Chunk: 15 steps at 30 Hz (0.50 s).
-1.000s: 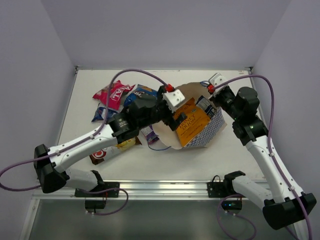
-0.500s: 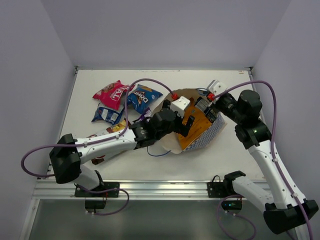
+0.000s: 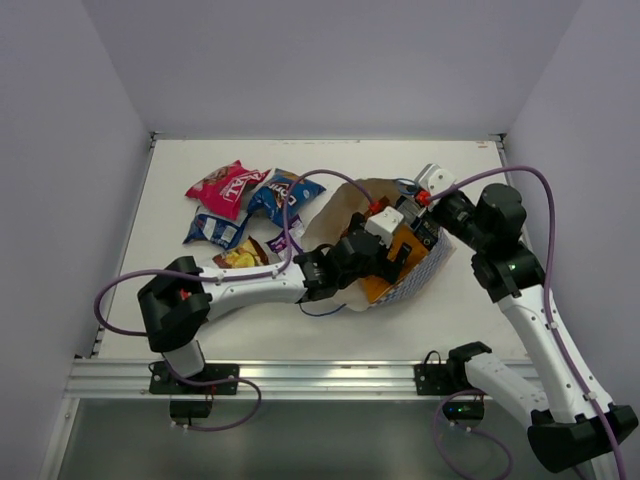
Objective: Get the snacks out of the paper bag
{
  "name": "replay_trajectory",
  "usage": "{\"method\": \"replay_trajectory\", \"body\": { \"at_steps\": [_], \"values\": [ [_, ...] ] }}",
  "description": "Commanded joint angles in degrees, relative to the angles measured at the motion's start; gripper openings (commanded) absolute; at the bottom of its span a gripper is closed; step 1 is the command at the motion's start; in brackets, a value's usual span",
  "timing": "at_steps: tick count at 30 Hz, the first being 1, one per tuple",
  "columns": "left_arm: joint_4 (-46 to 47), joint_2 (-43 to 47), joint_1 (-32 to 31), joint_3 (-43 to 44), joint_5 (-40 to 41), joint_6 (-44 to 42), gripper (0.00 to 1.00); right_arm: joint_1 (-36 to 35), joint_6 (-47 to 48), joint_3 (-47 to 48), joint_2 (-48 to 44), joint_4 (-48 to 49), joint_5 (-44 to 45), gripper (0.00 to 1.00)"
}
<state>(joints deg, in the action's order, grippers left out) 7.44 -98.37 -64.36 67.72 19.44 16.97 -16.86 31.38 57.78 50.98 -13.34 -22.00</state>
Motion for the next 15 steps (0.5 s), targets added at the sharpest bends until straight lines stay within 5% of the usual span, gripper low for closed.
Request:
{"method": "replay_trajectory", "body": {
  "at_steps": [1,15],
  "values": [
    [8.9,1.8,-2.3,-0.3,-0.2,0.1,1.0,0.0,0.1,-0.5,-0.7,1.5,1.3,0.0],
    [1.3,-11.1,-3.5,6.2,15.5,1.2,1.0,0.0,-1.5,-1.4,-0.4,1.7,1.3,0.0]
  ]
}}
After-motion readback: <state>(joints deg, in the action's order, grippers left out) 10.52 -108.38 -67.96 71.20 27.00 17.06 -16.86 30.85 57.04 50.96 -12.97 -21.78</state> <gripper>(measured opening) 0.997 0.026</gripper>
